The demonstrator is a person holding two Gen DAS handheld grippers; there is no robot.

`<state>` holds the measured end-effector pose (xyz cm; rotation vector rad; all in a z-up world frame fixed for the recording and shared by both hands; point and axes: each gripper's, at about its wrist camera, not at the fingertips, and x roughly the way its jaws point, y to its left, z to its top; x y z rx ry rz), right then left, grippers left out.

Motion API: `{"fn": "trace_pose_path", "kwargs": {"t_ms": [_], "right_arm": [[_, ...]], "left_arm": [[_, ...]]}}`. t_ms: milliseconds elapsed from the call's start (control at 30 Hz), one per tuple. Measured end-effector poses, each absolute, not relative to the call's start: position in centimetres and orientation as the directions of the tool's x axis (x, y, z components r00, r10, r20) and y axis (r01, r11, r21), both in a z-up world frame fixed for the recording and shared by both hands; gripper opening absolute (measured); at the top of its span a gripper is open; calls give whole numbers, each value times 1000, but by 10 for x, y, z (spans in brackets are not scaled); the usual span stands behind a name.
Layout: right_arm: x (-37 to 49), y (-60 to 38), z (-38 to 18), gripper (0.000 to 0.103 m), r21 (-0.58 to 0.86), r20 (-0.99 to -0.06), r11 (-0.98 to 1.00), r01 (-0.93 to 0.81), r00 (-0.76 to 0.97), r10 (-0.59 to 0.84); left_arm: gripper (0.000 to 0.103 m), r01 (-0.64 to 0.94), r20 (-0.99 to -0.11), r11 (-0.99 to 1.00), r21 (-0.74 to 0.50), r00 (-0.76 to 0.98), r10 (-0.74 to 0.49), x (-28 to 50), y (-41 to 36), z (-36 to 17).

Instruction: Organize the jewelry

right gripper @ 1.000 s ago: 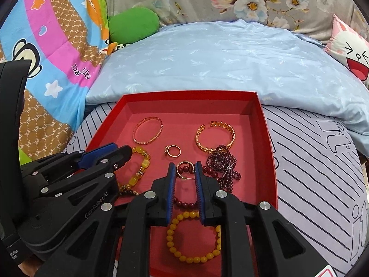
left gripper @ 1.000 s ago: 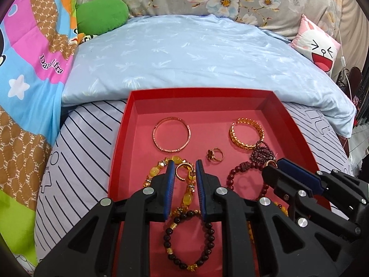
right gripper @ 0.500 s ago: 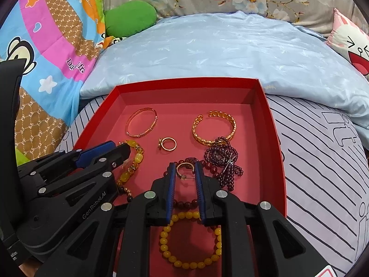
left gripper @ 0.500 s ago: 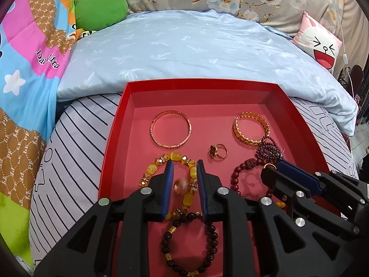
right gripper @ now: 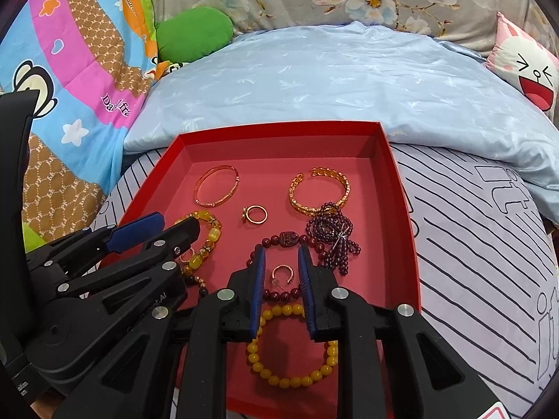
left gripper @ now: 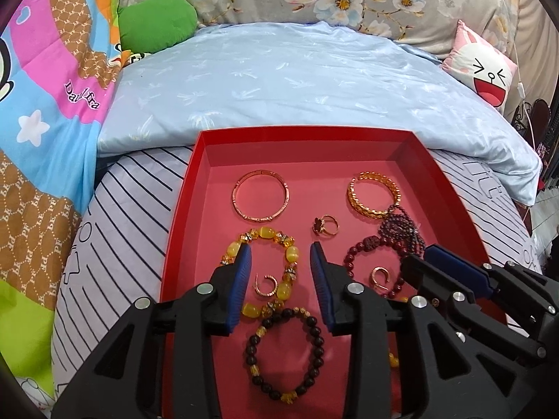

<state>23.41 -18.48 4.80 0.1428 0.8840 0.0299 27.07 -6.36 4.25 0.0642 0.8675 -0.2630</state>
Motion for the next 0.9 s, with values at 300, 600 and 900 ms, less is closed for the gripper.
{"fn": "trace_pose_path", "kwargs": {"t_ms": [300,600,900], "right_arm": [[203,-181,66,24,106,-753,994,38,655,56],[167,-179,75,25,115,-745,992,47,665,55],[137,-181,77,30,119,-741,991,60,670,48]], "left_arm": [[33,255,-748,966,-45,632,-202,239,-61,60],[33,256,-742,966,-36,640,-197,203,-60,71],[45,234,-744,971,-43,641,-187,178,-55,72]]}}
